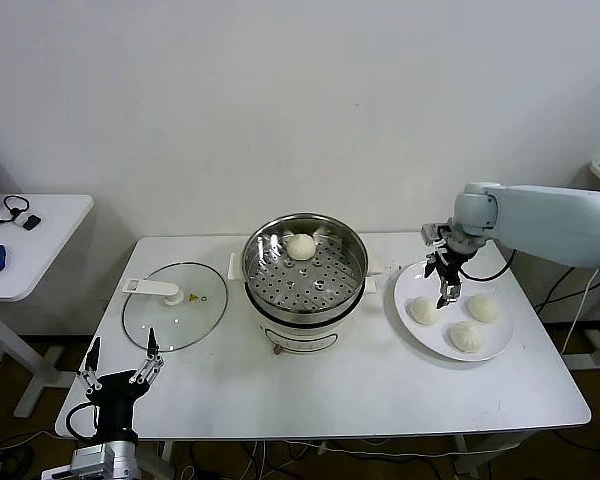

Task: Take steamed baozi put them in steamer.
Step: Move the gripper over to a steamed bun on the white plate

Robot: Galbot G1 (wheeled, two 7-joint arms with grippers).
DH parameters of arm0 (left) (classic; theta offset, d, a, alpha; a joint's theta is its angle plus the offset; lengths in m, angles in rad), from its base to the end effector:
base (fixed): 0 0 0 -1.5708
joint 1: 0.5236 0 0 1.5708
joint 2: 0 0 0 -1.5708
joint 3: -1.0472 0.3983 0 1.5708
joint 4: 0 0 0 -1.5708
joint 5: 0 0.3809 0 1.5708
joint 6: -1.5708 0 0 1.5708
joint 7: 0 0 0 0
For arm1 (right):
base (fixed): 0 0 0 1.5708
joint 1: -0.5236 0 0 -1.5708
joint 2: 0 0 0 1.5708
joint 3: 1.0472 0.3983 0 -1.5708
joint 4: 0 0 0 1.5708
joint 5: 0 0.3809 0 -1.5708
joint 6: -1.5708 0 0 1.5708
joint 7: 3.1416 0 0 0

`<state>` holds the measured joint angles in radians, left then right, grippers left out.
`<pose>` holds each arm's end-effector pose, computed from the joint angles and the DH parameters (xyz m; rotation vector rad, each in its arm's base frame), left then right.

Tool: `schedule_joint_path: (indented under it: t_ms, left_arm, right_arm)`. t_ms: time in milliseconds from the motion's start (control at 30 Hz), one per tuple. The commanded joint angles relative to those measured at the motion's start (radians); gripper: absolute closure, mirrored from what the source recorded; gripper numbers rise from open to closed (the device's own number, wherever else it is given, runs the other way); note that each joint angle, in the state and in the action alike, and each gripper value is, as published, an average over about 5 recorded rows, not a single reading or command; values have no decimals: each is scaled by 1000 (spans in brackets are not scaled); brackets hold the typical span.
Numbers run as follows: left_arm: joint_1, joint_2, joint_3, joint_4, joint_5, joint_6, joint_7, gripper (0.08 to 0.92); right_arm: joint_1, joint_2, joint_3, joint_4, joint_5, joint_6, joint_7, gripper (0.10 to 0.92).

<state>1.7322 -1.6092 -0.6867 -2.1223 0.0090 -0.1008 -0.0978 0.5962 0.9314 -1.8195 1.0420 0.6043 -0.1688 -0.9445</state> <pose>0.1210 0.0450 -0.3579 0.3851 -3.0826 -0.1268 0.6294 -0.1633 -0.1843 1.2189 -1.2352 1.2492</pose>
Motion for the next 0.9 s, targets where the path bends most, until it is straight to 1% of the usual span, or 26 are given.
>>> schedule_joint_path:
  t_ms: [33, 633, 900]
  left_arm:
    - [1, -49, -1, 1, 1, -1, -2, 177]
    - [5, -49, -4, 1, 7, -8, -4, 177]
    - [5, -49, -8, -2, 3, -8, -5, 177]
  right_arm:
    - [-133, -12, 100, -63, -50, -35, -8, 203]
    - [-207, 28, 195, -175, -129, 16, -12, 203]
    - [-220, 39, 205, -175, -144, 18, -18, 203]
